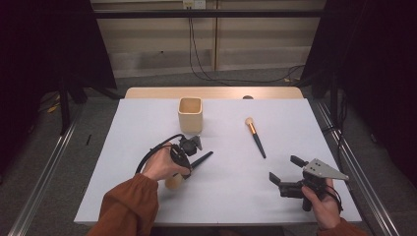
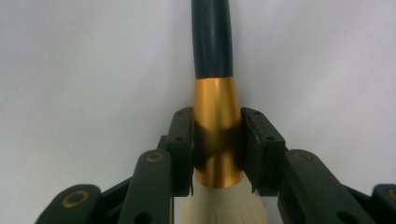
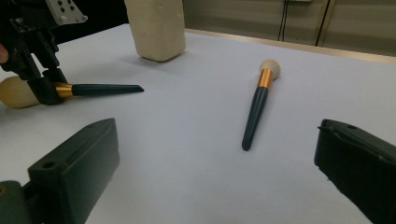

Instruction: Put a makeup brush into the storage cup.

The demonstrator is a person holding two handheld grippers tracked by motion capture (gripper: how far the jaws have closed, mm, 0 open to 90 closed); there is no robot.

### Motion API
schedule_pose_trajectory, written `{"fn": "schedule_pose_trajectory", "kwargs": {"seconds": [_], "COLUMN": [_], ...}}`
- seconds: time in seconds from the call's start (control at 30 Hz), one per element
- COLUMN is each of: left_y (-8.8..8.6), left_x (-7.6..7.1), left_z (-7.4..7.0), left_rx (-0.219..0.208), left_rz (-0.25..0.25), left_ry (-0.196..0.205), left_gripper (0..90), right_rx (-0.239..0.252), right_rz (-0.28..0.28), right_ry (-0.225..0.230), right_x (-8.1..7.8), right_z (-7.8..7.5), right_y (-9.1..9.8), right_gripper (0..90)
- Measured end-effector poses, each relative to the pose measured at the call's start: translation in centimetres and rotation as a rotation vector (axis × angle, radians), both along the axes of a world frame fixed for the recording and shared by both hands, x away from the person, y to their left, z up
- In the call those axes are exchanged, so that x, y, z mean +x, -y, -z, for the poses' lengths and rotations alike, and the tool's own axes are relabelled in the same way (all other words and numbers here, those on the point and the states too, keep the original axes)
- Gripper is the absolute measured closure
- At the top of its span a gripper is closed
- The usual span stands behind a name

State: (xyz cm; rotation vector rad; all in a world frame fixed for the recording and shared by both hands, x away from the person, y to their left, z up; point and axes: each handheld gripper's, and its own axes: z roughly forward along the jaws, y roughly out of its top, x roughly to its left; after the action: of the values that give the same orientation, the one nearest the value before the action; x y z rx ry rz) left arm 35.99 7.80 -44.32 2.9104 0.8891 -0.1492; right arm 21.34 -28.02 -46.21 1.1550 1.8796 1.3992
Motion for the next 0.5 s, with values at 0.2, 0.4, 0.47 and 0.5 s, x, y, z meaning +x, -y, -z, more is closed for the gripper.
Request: {"fn": "schedule_pose_trajectory", "kwargs": {"seconds": [0.2,0.4,0.47,0.5], "left_y": [-0.6,-1.0,-1.2,-1.4], "left_x": [0.1,0.3,0.4,0.5], "left_z": [-0.1,-0.6,-0.8,-1.0], "left_rx": [-0.049,-0.092,-0.110,-0.113], "left_rz": [-0.019,-0.051,-0.071,-0.075], "left_ry": [-0.023,-0.004,0.007,0.014], "left_gripper": [66.5,66.5,66.5,66.5], "right_rx": [0.001,0.001,0.001,0.001], "right_rz": [0.000,0.000,0.000,0.000], "right_ry": [-0.001,-0.001,-0.001,-0.002], "right_x": [0.0,0.0,0.0,0.0], "right_z": [0.0,0.0,0.0,0.0], "right_y": [0.0,0.0,0.0,0.0], "right_gripper": [0.0,0.0,0.0,0.0]}}
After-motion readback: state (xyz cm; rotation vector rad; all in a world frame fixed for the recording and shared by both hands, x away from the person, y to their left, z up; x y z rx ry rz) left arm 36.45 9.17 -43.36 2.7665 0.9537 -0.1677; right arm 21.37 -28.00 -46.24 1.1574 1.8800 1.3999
